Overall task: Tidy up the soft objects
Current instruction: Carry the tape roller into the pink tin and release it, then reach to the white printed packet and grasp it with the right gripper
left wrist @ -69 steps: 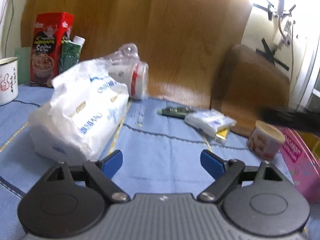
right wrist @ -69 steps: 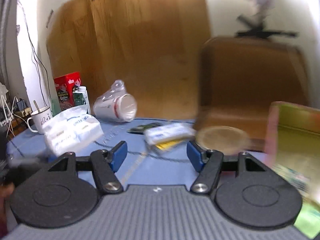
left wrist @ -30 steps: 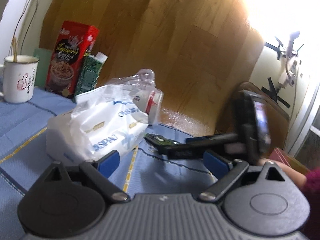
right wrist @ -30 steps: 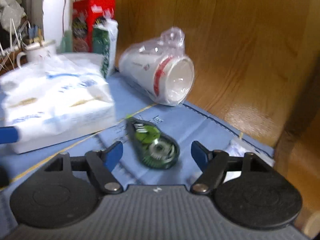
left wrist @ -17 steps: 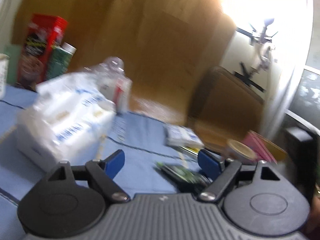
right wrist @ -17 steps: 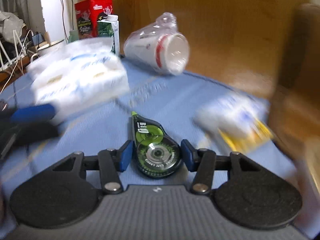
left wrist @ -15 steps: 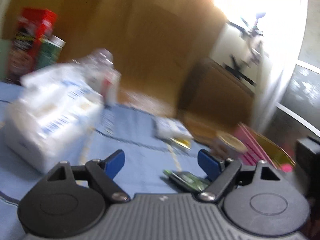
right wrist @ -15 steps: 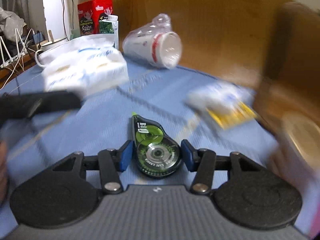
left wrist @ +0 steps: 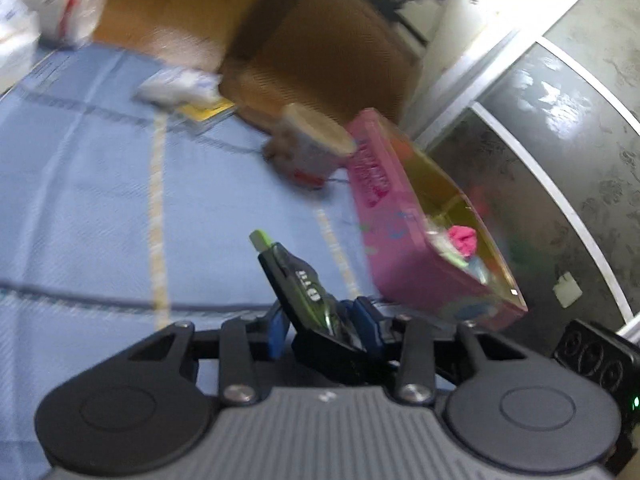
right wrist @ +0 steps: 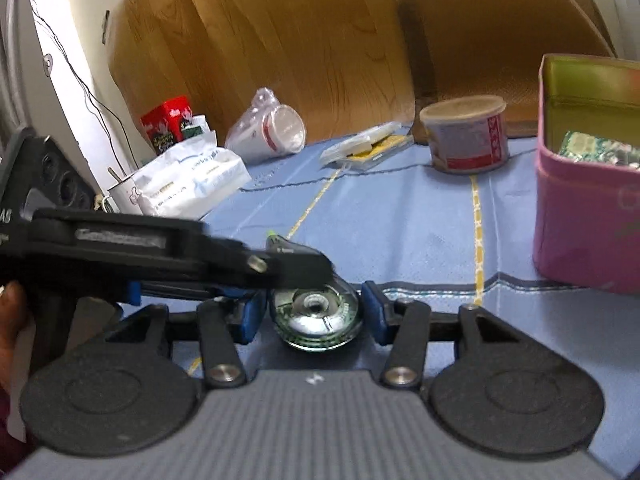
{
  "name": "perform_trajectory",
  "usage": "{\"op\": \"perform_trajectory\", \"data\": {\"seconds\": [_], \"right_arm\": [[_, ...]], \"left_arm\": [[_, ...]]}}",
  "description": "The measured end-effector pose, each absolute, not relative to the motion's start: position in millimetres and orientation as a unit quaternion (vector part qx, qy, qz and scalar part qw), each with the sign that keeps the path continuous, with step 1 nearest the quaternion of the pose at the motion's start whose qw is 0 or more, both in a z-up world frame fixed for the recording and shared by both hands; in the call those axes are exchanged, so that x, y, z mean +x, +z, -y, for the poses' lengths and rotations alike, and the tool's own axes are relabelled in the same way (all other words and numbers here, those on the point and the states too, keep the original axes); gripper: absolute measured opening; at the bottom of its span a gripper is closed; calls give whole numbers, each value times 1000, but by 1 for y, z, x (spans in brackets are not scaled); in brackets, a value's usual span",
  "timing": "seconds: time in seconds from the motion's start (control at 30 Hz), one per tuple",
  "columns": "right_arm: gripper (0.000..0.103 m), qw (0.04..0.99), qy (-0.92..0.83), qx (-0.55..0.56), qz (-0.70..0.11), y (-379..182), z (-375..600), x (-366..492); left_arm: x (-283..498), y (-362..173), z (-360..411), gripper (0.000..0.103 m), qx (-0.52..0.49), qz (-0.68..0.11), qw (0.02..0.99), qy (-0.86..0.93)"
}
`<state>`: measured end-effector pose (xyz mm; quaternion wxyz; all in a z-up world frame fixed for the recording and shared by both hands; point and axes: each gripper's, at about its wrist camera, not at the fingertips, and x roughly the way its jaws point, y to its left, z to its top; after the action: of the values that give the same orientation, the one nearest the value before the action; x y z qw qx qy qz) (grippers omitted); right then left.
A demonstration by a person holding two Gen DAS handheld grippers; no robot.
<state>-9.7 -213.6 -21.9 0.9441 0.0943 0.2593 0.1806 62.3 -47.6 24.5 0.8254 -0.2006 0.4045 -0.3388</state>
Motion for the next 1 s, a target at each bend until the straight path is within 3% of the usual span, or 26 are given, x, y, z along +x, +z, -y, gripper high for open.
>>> {"op": "perform_trajectory", "data": {"seconds": [0.2,0.37,0.47,0.57,0.63,0.73,1.0], "right_arm": [[54,983,103,36,-150,12,247,-35],[54,992,11,21,-125,22,292,-31],[54,989,-41,24,-140,17,323,-15],[55,983,-85,17,-161,6,343,1],[56,976,-128,5,-175,-2,351,10],[70,975,-155,33,-157,-4,360,2],[70,982,-146,89,-86,6,353,-25]], "left_arm": [[67,78,120,38,-130,-365,832,-398],[82,88,201,38,-71,-350,833,-423],[89,81,233,47,-47,-351,838,-414],[95,73,250,69,-26,-355,851,-386],[95,72,249,73,-18,-345,865,-364],[91,78,236,75,-17,-326,873,-363],[83,79,141,78,-35,-281,912,-295]]}}
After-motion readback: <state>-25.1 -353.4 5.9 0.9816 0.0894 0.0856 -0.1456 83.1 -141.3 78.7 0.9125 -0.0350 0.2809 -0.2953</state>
